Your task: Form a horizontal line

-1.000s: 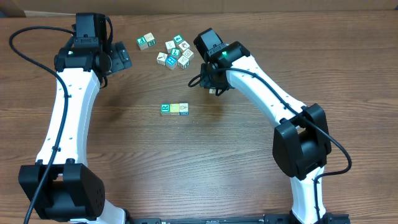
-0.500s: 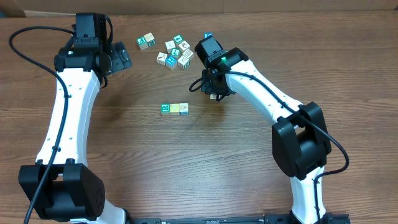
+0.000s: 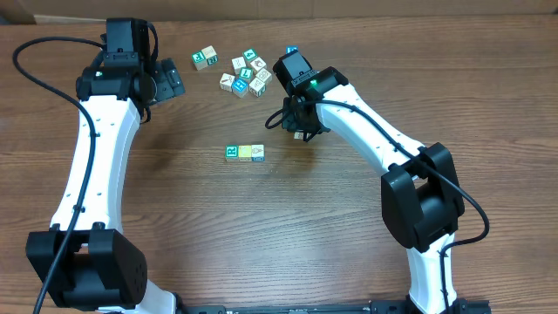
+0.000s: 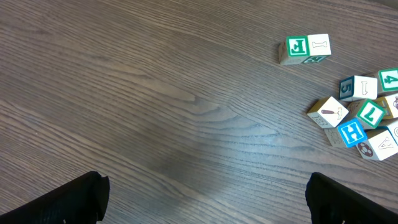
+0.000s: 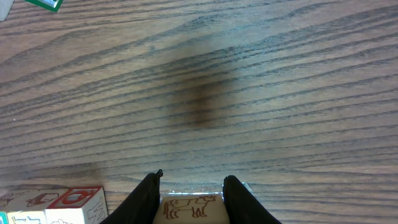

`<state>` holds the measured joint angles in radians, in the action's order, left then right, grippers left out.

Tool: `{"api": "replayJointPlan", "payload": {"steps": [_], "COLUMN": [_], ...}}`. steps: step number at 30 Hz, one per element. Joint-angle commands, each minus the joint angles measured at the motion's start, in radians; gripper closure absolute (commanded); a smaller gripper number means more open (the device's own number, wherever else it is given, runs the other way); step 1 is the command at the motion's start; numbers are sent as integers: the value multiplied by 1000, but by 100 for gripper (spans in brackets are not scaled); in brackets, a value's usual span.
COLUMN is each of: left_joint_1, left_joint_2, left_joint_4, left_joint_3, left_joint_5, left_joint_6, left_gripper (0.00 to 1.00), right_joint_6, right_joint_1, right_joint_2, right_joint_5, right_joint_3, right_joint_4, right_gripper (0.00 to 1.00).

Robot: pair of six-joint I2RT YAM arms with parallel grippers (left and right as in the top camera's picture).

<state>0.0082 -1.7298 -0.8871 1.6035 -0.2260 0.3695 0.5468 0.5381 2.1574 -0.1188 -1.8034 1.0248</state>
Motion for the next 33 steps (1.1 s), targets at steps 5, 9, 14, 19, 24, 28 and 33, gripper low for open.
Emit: {"api": "replayJointPlan", "payload": {"steps": [5,9,14,19,24,28,33], "left_joint_1": [-2,-2,-2,-2,-2,-2,-2], "left_joint_2": [-3,-3,-3,-3,-3,-3,-3], "left_joint_4": [2,2,2,2,2,2,2], "left_joint_3": [2,2,2,2,2,2,2], "left_joint_5": [-17,-17,-17,-17,-17,-17,-17], "left_joint_6": [-4,-4,-4,-4,-4,-4,-4], "left_gripper": [0,1,0,0,1,0,0], "right_joint_6": [7,7,7,7,7,7,7], "right_joint_1": [-3,-3,-3,-3,-3,-3,-3], "right_joint_2": [-14,-14,-14,-14,-14,-14,-14], "right_joint_5": [0,0,0,1,0,-1,-32], "right_joint_3": [10,10,10,10,10,10,10], "right_joint_4": [-2,-2,-3,-5,-5,-2,-6], "right_gripper": [69,69,69,69,69,69,68]}}
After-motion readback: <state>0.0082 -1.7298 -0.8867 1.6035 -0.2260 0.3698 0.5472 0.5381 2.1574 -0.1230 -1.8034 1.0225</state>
